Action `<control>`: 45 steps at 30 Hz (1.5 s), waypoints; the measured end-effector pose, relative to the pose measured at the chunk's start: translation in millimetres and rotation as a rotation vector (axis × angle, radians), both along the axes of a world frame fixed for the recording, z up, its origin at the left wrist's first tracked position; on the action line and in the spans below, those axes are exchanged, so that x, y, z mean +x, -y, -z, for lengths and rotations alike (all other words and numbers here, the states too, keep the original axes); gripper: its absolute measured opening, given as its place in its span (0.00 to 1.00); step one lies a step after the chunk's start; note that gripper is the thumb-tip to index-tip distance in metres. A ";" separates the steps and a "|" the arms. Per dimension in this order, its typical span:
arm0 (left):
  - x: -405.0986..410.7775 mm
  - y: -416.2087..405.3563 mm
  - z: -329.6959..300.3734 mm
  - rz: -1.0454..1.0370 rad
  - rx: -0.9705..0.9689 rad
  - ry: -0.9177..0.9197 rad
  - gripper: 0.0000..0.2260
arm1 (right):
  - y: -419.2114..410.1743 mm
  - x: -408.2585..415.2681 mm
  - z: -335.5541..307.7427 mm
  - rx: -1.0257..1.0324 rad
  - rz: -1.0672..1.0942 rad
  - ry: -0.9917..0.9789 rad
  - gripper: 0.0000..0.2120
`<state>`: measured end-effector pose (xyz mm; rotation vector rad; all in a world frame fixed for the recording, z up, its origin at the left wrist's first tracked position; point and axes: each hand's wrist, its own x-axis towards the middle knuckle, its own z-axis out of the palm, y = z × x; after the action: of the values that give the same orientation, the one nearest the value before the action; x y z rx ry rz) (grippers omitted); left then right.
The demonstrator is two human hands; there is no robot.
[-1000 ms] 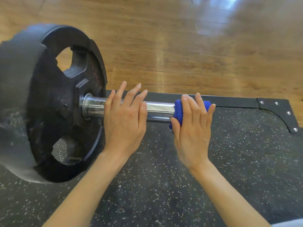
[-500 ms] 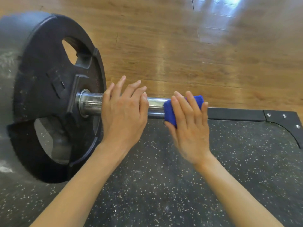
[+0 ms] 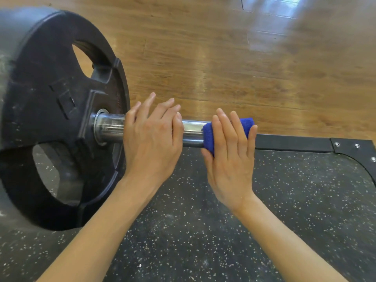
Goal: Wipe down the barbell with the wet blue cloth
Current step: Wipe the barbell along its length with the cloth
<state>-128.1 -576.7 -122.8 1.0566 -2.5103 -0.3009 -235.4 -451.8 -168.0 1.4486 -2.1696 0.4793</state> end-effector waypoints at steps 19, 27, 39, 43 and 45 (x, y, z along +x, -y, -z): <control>27.8 -29.3 0.7 0.022 0.009 -0.027 0.22 | 12.5 36.2 -44.6 0.070 0.197 0.236 0.17; 53.3 -54.2 3.3 0.043 0.006 -0.014 0.21 | -21.3 54.9 -48.6 0.101 0.257 0.299 0.19; 96.1 -97.4 -0.1 0.073 0.107 -0.011 0.21 | -28.9 95.8 -61.0 0.260 0.197 0.264 0.21; 112.0 -109.0 -8.5 0.096 0.146 -0.002 0.22 | -64.7 83.7 -61.3 0.364 0.211 0.278 0.26; 112.1 -108.4 -11.9 0.097 0.140 0.006 0.22 | -76.4 85.5 -65.7 0.342 0.291 0.315 0.24</control>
<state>-16.0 -468.3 -110.9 0.9902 -2.5816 -0.5083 -150.0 -375.5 -102.3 1.2515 -2.7715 0.2514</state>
